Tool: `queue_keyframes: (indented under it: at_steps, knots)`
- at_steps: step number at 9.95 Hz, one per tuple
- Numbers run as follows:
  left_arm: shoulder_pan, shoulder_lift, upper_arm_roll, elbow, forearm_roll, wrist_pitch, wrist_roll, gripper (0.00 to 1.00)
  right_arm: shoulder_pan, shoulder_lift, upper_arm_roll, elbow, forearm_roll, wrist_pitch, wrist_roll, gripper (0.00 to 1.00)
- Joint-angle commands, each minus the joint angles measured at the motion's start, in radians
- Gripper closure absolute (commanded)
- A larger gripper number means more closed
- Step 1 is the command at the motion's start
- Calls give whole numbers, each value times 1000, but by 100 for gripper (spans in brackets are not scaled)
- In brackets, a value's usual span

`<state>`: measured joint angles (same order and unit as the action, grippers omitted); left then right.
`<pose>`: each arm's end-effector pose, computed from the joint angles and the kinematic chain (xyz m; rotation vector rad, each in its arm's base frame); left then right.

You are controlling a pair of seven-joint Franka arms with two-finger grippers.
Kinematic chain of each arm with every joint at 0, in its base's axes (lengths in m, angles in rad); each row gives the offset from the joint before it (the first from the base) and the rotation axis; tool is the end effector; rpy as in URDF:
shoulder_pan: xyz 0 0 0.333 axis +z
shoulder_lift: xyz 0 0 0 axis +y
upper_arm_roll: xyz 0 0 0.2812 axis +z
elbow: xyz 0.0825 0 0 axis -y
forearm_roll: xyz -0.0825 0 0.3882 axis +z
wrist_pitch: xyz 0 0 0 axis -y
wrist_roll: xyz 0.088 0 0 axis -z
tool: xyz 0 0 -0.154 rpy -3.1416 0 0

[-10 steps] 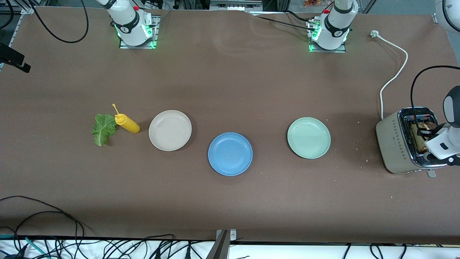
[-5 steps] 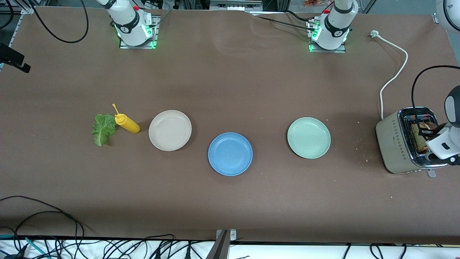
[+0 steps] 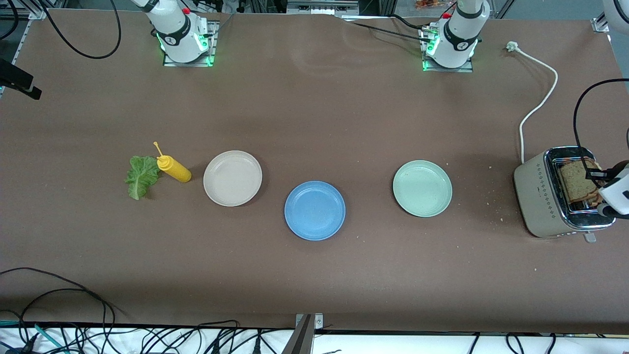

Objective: Make sandwich in blue plate with both arms
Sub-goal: 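Close the left gripper on the outer bread slice in the toaster, then lift the bread slice out and carry it toward the blue plate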

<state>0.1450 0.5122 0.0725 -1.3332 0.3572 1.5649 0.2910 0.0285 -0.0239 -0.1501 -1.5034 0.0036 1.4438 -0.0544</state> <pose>0.6252 0.1867 0.3515 -2.7801 0.1761 0.5188 0.5333 -0.0654 0.5765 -3.1291 0.1044 0.0551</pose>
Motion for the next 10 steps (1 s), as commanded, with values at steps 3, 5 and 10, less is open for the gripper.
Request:
queue_keyframes:
  at_steps: [3,5,10]
  knots:
    - [-10,-67,-20,69,16,-205,14,100,-1,-2,0,14,7,-5,-5,0]
    - [-18,-67,-40,144,16,-314,14,100,-1,-2,0,14,7,-5,-5,0]
    - [-97,-83,-40,177,-90,-393,-121,100,-1,-2,0,14,7,-3,-7,0]
